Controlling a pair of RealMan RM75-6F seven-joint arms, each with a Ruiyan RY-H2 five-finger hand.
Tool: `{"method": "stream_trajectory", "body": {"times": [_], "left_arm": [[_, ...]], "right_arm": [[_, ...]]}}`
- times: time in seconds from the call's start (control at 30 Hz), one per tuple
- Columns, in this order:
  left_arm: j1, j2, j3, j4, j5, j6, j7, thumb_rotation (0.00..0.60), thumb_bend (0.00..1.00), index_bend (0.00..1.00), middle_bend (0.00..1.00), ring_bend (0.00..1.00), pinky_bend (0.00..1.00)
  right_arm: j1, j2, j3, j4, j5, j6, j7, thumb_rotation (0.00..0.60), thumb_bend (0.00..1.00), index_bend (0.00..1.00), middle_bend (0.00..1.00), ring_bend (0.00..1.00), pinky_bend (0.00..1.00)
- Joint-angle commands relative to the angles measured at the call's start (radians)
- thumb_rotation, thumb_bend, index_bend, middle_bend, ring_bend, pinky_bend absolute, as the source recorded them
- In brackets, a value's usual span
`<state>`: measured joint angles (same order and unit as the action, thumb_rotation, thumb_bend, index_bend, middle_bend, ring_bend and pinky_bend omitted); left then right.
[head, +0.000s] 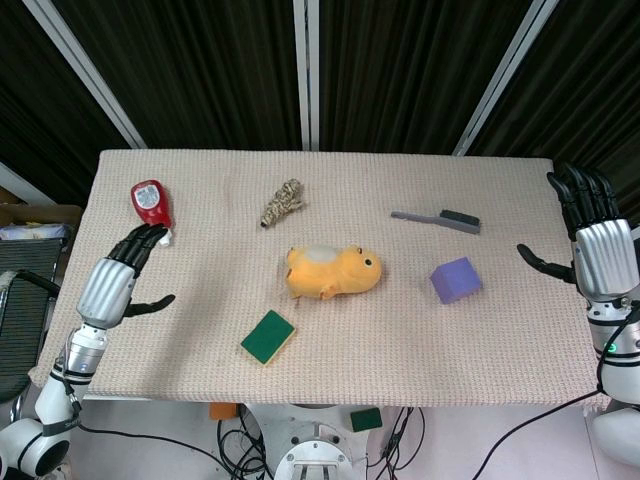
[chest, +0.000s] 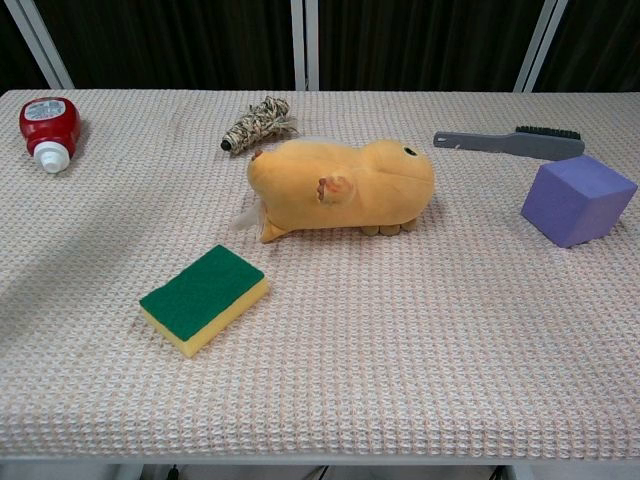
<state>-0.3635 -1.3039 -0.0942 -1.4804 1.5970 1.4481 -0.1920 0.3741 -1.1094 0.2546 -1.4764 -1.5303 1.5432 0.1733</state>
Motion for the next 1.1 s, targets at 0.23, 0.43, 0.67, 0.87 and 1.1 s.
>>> {"method": "stream_trajectory", "body": {"times": [0.23, 0.43, 0.67, 0.87, 1.1], "left_arm": [[-0.007, -0.008, 0.013, 0.005, 0.016, -0.012, 0.001, 0.600, 0.09, 0.07, 0.08, 0.05, 0.21], [-0.022, -0.015, 0.023, -0.023, 0.048, -0.021, 0.053, 0.600, 0.09, 0.07, 0.08, 0.05, 0.21], [-0.068, -0.028, 0.015, -0.049, 0.040, -0.094, 0.099, 0.600, 0.10, 0.08, 0.08, 0.05, 0.21], [-0.127, -0.095, -0.005, -0.012, 0.047, -0.141, 0.090, 0.600, 0.14, 0.12, 0.11, 0.07, 0.21], [-0.214, -0.174, -0.029, 0.047, 0.031, -0.235, 0.089, 0.600, 0.18, 0.23, 0.19, 0.14, 0.25]], "right_arm": [[0.002, 0.002, 0.001, -0.008, 0.001, -0.008, -0.007, 0.600, 0.18, 0.00, 0.00, 0.00, 0.00], [-0.003, 0.006, 0.002, -0.013, 0.002, -0.002, -0.010, 0.600, 0.18, 0.00, 0.00, 0.00, 0.00], [-0.004, -0.002, 0.002, -0.009, 0.016, -0.011, -0.028, 0.600, 0.18, 0.00, 0.00, 0.00, 0.00], [-0.003, -0.005, 0.002, -0.006, 0.018, -0.016, -0.034, 0.600, 0.18, 0.00, 0.00, 0.00, 0.00], [-0.001, -0.005, 0.006, -0.004, 0.026, -0.024, -0.024, 0.600, 0.18, 0.00, 0.00, 0.00, 0.00]]}}
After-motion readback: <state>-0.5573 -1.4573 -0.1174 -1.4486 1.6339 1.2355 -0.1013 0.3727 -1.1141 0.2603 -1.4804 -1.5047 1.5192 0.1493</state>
